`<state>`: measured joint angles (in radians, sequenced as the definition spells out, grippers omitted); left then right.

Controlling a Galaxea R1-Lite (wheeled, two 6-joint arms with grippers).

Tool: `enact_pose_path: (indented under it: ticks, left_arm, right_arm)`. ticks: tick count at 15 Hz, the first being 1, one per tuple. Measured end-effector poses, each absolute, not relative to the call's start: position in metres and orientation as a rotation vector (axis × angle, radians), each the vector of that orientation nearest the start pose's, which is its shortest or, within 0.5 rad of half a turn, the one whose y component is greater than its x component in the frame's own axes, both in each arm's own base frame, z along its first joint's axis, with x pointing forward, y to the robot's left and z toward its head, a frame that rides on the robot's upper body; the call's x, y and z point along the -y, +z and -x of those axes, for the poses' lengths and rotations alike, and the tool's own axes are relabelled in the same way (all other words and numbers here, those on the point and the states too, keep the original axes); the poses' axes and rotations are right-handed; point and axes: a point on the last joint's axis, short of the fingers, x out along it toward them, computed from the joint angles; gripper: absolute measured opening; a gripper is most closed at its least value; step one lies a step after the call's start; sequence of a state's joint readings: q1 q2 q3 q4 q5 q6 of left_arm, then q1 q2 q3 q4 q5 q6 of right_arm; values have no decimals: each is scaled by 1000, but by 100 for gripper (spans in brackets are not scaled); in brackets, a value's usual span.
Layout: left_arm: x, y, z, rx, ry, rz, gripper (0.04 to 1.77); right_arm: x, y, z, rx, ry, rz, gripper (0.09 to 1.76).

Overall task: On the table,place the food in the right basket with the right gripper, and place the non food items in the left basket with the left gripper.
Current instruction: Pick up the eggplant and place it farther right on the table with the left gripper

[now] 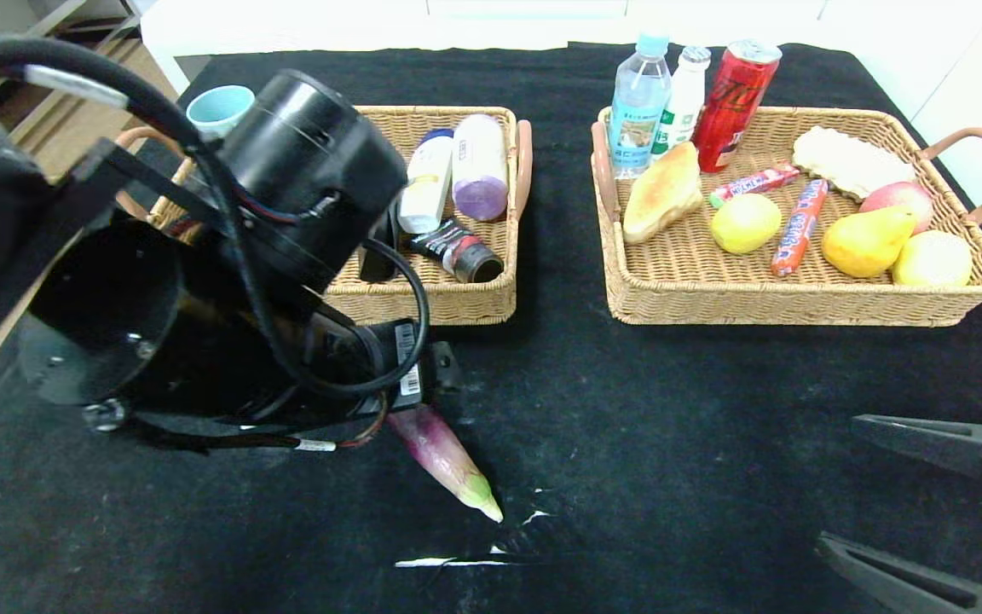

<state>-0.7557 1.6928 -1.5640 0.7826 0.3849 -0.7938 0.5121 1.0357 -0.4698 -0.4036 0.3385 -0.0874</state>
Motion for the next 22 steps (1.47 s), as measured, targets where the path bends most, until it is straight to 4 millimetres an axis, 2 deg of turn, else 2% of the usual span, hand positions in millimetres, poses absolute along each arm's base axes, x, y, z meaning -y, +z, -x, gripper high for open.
enact_pose_path:
  ticks: [5, 10, 16, 17, 20, 22]
  left_arm:
    - [201, 249, -235, -887, 48, 271, 170]
    - [205, 236, -242, -919, 70, 245, 171]
    - [207, 230, -244, -931, 76, 230, 171]
    - [207, 229, -245, -933, 78, 228, 166]
    - [208, 227, -246, -937, 80, 221, 116]
    - [208, 227, -246, -938, 80, 221, 93]
  right_arm:
    - [-73, 212, -114, -128, 855, 97, 171]
    - [-73, 212, -114, -129, 855, 97, 171]
    - [-72, 212, -114, -128, 856, 97, 171]
    - [-72, 212, -114, -128, 856, 97, 171]
    - [-72, 212, -114, -127, 856, 97, 171]
    - [-72, 212, -114, -128, 855, 97, 171]
